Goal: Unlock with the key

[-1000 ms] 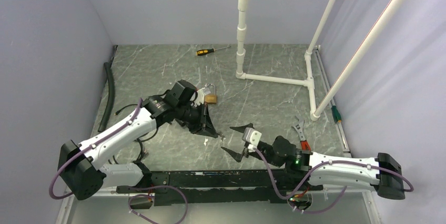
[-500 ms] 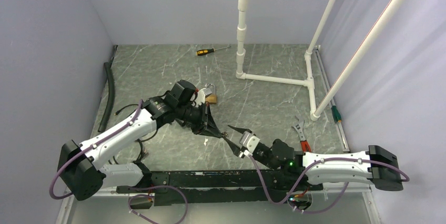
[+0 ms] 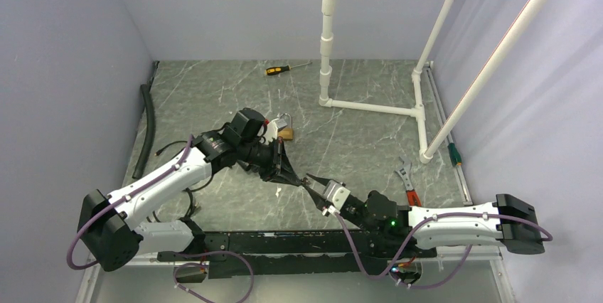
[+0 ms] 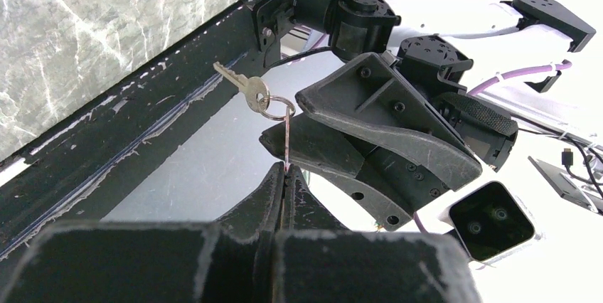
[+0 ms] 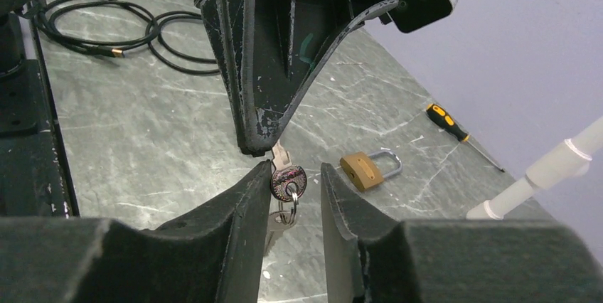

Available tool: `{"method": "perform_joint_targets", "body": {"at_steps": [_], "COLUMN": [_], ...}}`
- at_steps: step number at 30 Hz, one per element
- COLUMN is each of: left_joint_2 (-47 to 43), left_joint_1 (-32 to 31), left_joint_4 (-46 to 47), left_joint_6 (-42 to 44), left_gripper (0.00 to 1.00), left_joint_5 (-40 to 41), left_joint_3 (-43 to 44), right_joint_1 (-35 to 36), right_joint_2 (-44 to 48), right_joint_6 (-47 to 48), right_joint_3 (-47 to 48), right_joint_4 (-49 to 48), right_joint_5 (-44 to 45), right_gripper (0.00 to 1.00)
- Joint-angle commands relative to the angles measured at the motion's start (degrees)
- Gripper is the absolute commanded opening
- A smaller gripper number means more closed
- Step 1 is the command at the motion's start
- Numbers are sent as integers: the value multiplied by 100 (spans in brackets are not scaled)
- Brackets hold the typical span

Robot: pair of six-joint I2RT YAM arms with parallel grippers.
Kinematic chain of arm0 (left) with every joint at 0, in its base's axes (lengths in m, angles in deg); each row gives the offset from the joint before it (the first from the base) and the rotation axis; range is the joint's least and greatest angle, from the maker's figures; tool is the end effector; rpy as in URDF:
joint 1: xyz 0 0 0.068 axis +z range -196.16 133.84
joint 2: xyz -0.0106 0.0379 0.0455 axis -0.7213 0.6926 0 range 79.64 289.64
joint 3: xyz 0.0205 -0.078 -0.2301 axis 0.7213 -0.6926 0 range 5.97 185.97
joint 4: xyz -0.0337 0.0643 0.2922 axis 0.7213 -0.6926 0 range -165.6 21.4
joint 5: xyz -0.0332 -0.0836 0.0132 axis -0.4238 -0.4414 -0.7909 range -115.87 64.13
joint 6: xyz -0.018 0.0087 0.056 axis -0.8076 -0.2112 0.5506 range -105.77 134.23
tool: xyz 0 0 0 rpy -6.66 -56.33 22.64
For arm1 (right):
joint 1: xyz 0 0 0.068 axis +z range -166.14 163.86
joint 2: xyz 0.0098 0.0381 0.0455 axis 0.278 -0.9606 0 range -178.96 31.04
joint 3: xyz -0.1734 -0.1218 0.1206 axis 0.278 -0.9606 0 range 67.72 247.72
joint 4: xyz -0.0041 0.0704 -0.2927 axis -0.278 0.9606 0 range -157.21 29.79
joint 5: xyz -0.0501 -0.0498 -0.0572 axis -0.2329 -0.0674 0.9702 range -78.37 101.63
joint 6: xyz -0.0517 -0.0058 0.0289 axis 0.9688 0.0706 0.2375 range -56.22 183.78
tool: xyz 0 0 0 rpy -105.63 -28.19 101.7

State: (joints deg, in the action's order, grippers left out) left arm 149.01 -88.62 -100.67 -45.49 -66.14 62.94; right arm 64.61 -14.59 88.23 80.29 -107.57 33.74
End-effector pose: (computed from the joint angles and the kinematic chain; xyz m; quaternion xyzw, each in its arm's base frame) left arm 0.2076 -0.2281 0.2544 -0.0018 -0.8759 0.4821 0.0189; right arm 0.0553 0.2373 0.1890 -0.4276 0.5082 0.2359 0.7094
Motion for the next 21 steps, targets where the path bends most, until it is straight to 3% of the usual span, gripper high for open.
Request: {"method": "perform_joint_targets", "body": {"at_steps": [1, 15, 21], "left_joint_2": [-184, -256, -249], "left_joint_1": [-16, -14, -17], "left_joint_4": [222, 334, 350], "left_joint_6": [-91, -136, -128], "left_gripper": [0, 0, 0], "left_joint_5": [-122, -169, -183], "left_joint_3": [-43, -150, -202], "right_joint_1": [37, 46, 46], "right_joint_2": [114, -147, -159], "right_joint_6": [-57, -135, -103], "right_joint_3": [18, 178, 179], "right_joint_4": [-171, 0, -109], "right_joint_5": [172, 303, 285], "right_gripper": [32, 39, 36]}}
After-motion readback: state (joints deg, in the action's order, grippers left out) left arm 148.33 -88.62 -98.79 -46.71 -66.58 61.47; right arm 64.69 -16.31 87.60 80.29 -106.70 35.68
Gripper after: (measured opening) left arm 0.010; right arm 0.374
